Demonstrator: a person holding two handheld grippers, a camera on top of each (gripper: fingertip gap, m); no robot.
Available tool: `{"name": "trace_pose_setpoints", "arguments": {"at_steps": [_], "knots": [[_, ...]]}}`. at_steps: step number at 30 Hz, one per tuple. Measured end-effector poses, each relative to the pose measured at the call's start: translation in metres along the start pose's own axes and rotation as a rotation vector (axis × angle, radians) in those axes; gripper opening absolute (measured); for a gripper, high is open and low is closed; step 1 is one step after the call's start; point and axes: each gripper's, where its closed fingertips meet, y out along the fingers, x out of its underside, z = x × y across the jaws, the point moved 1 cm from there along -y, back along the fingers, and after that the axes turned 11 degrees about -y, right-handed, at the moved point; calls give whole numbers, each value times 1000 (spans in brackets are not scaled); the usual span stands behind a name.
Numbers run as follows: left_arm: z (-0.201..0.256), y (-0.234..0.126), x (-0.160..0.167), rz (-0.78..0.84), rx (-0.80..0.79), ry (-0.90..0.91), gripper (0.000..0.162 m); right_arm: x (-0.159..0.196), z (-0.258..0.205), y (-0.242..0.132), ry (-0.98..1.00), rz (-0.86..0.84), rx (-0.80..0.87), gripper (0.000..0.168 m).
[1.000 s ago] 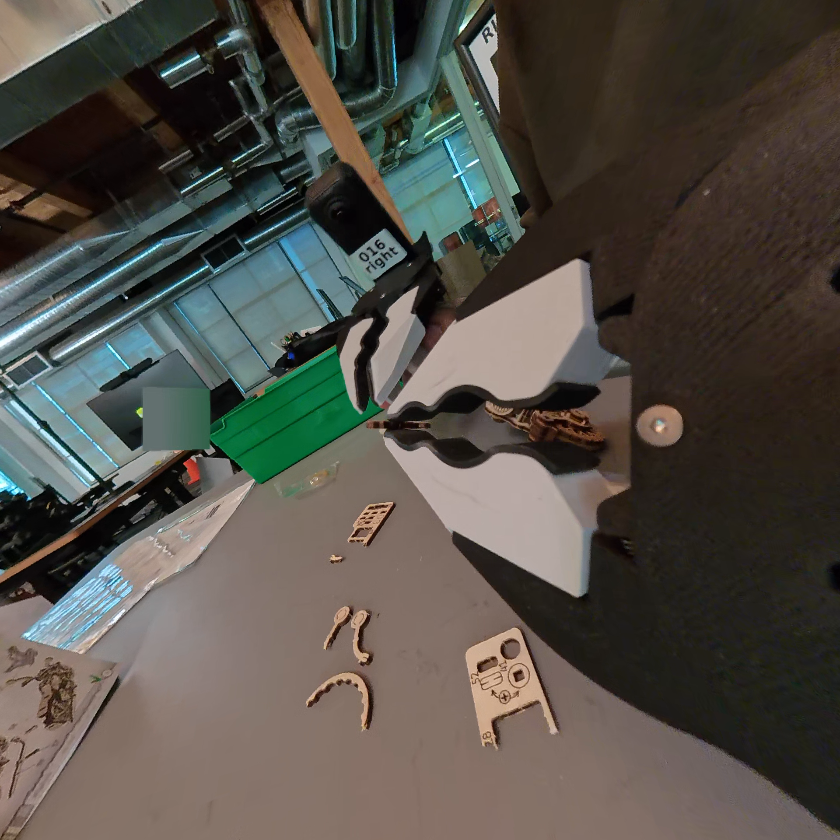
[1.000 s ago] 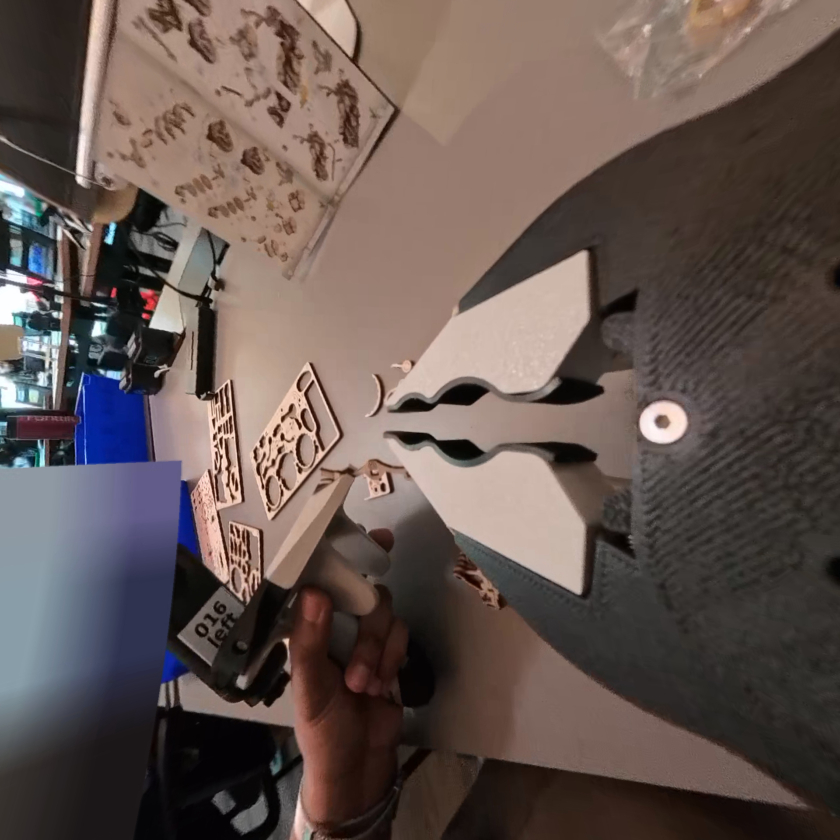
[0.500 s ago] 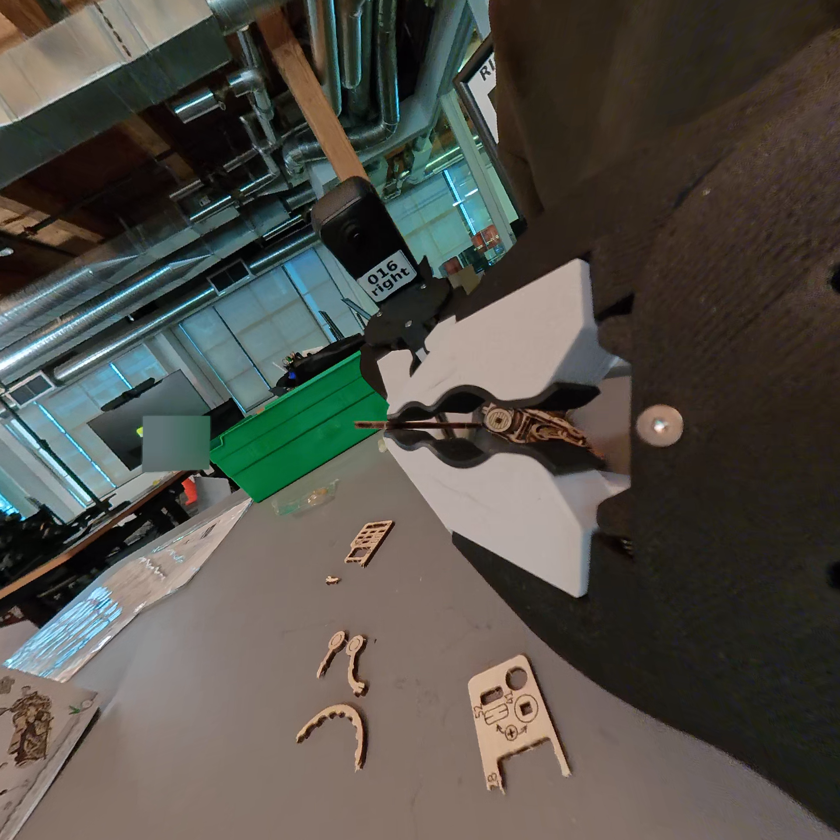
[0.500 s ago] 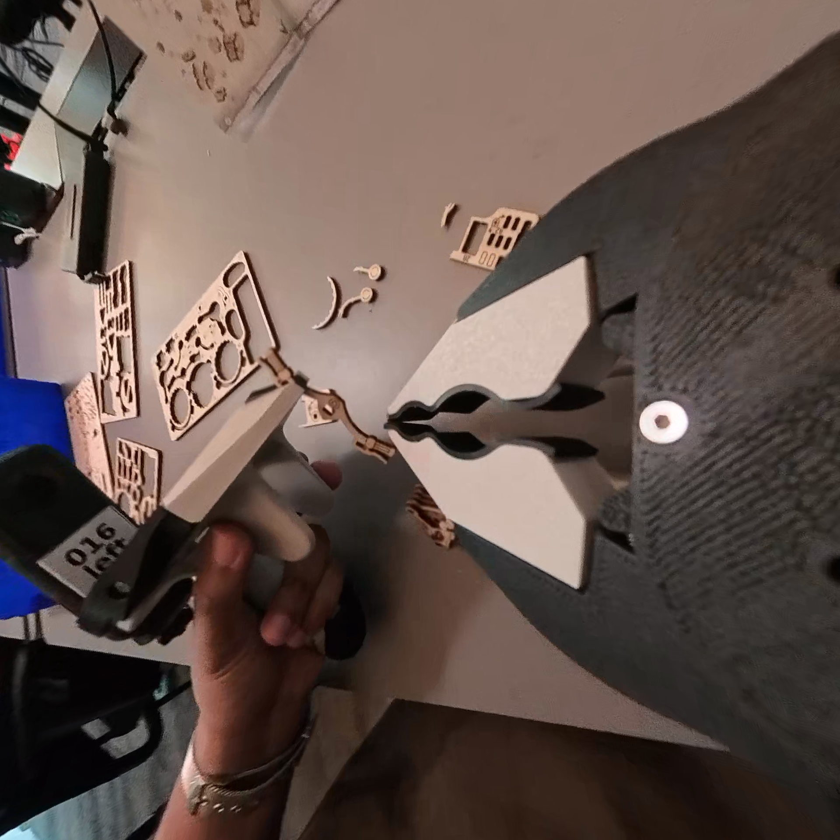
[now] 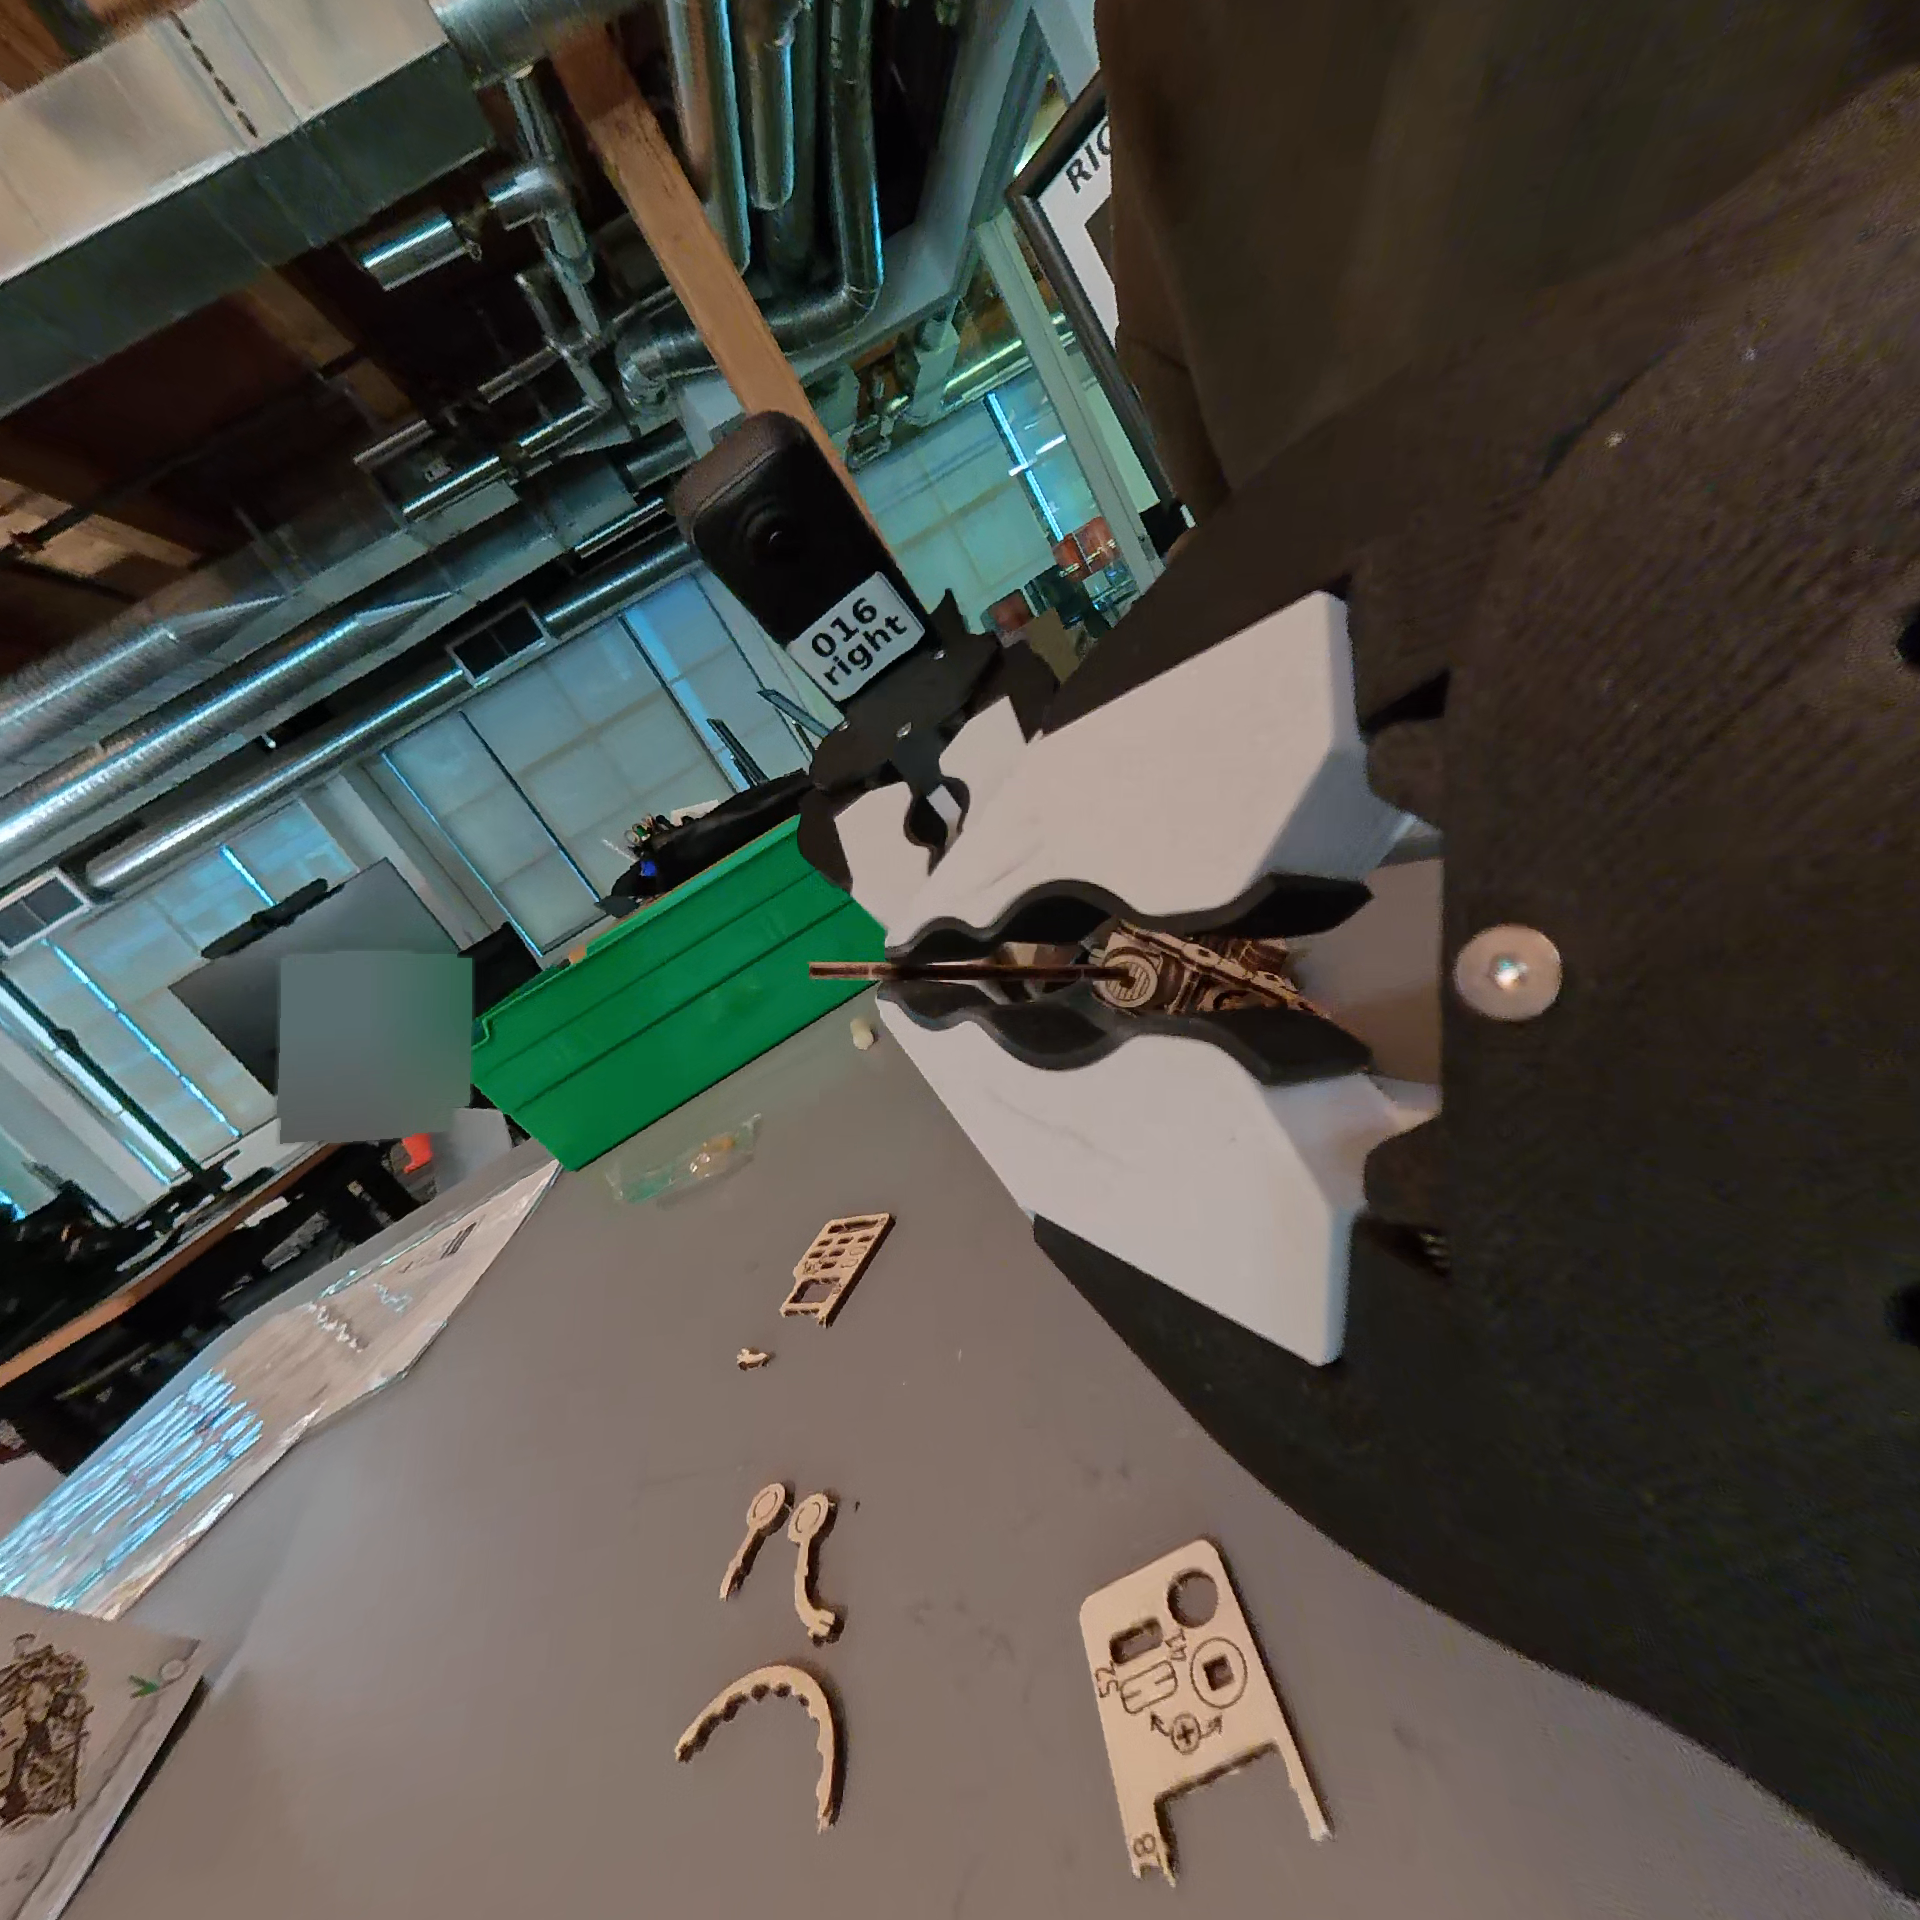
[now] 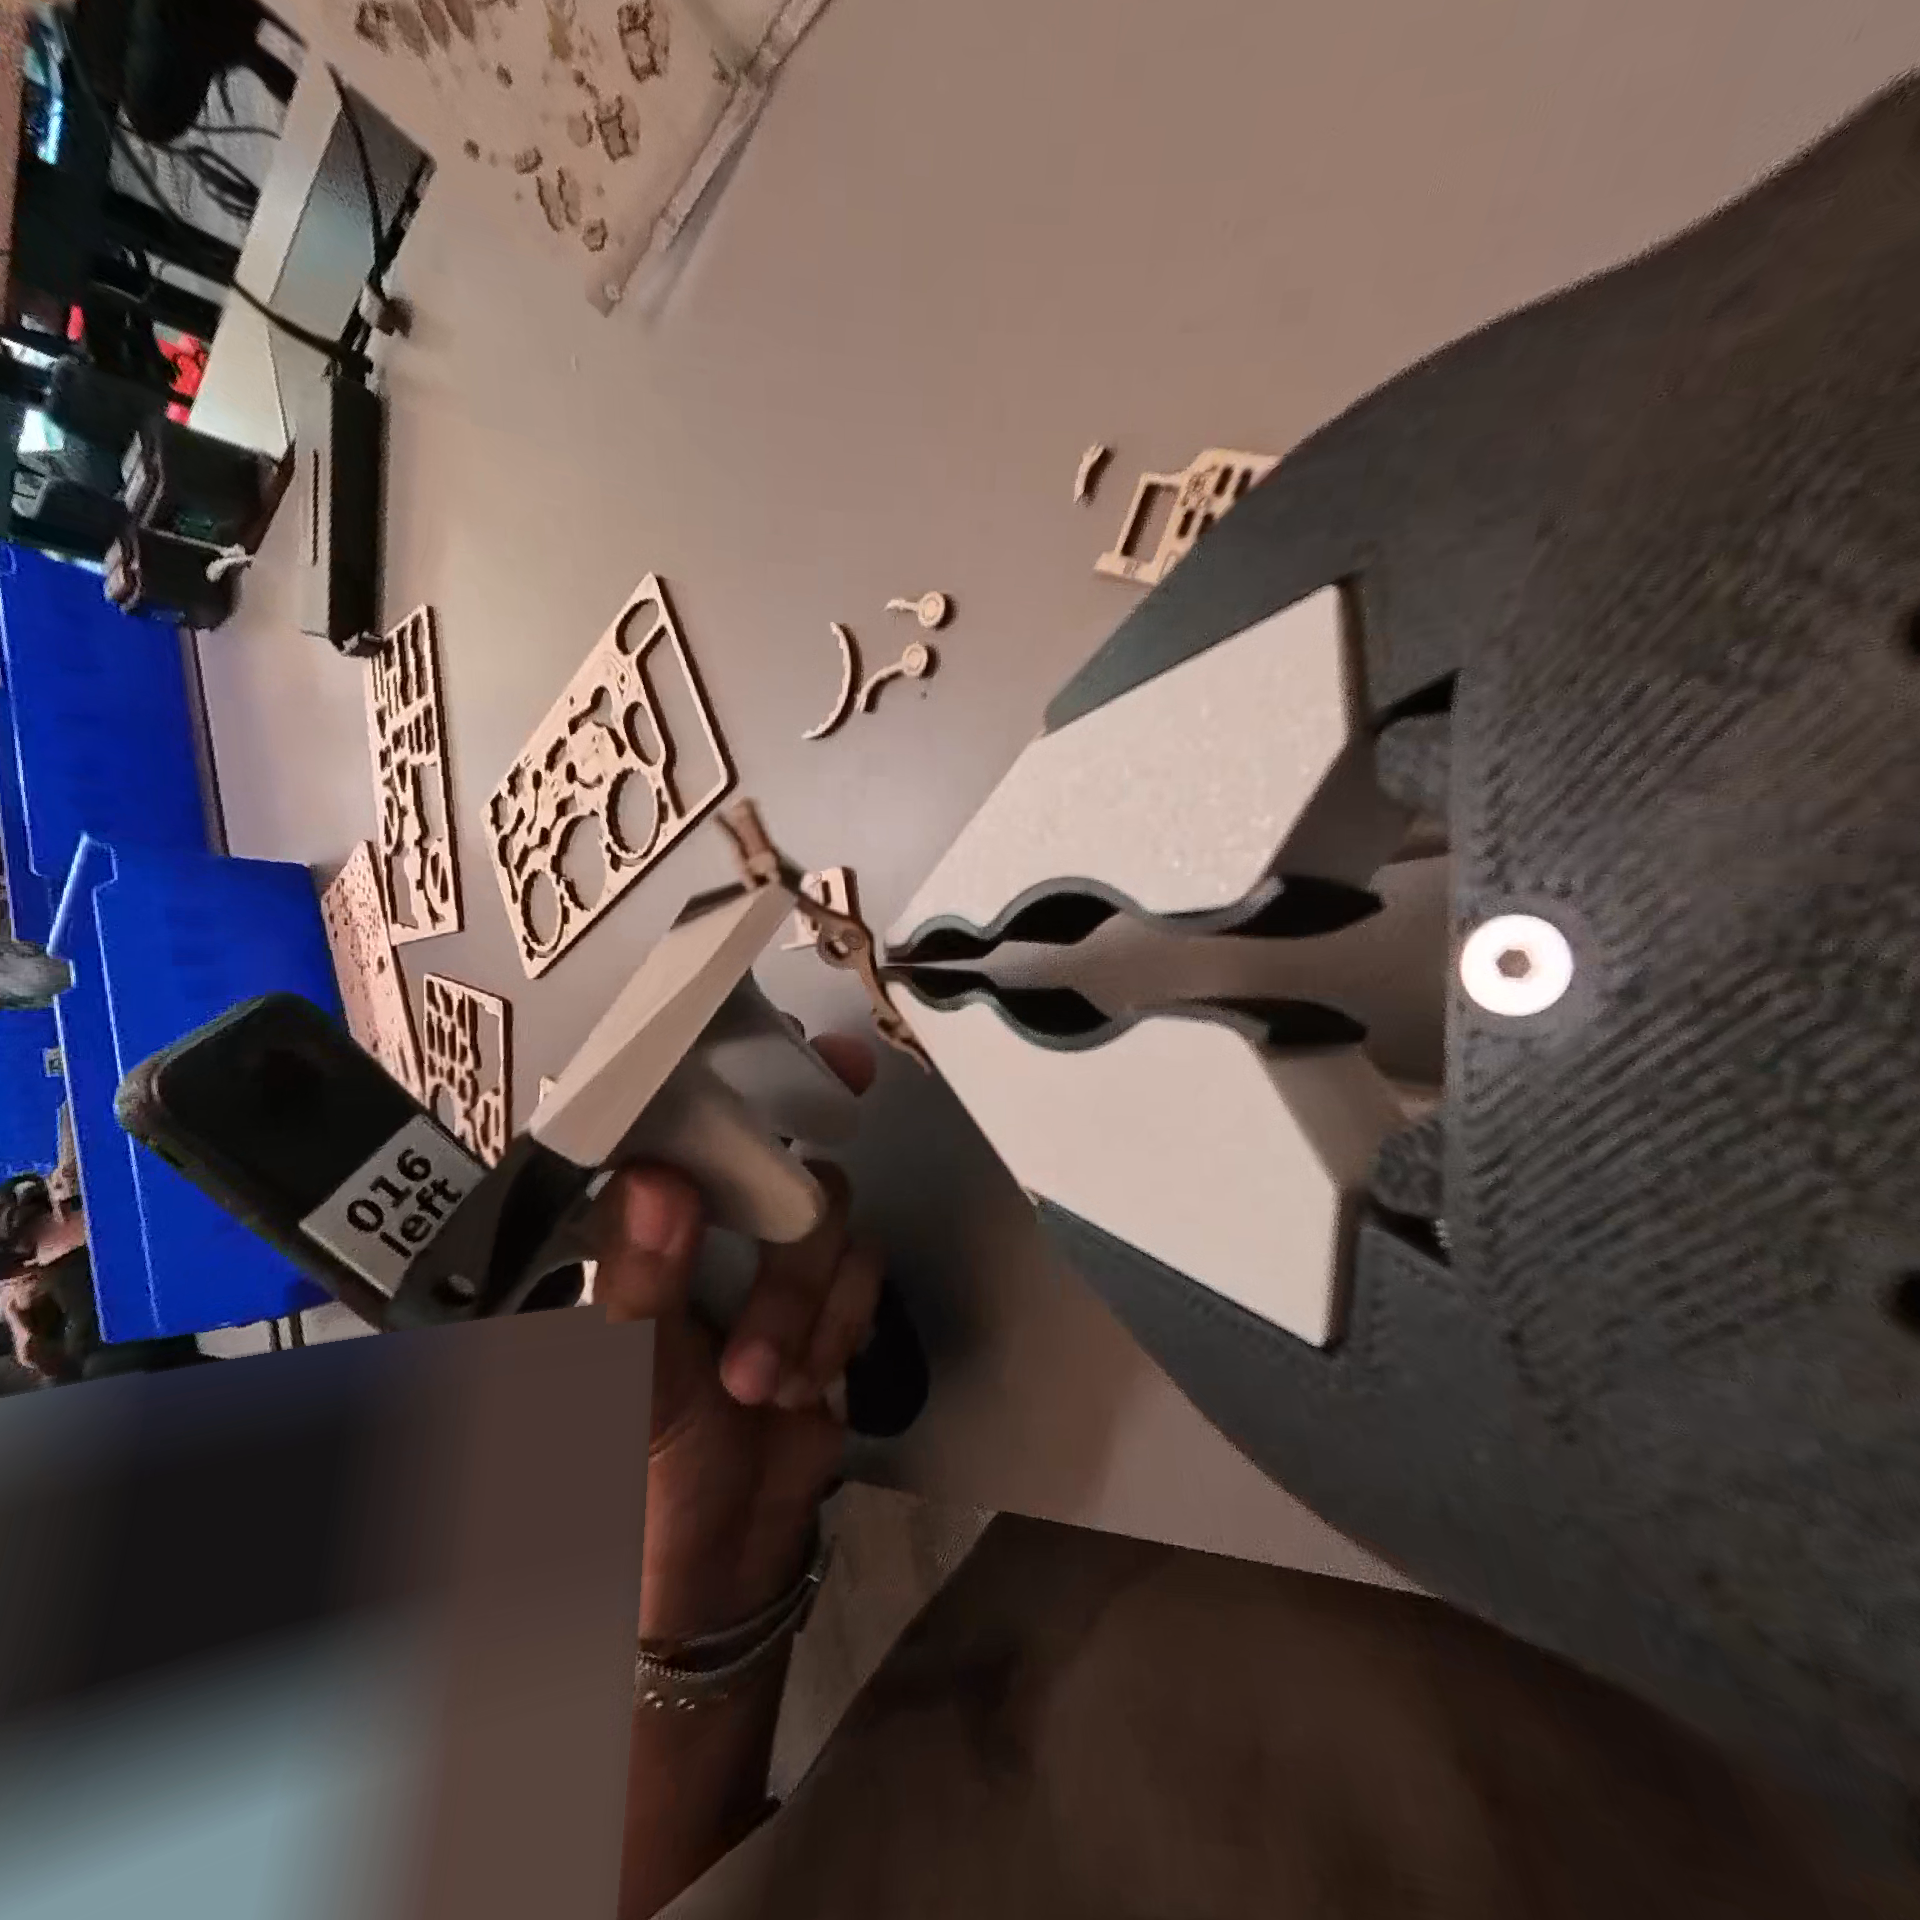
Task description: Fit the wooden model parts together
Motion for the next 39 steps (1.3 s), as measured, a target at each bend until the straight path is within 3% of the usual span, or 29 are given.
{"name": "trace_pose_setpoints", "arguments": {"at_steps": [5,10,24,28,39], "knots": [[0,1,2,-9,-3,8,0,-1,3,-3,-27,8,18,0],[0,1,3,-19,-2,11,0,-10,17,-14,81,102,29,0],[8,3,6,-29,42,-6,0,-9,0,1,198,100,-105,0],[8,2,5,-23,57,-31,0,-10,3,2,241,108,-114,11],[10,3,7,-26,96,-74,0,-15,0,2,367,164,-206,6]]}}
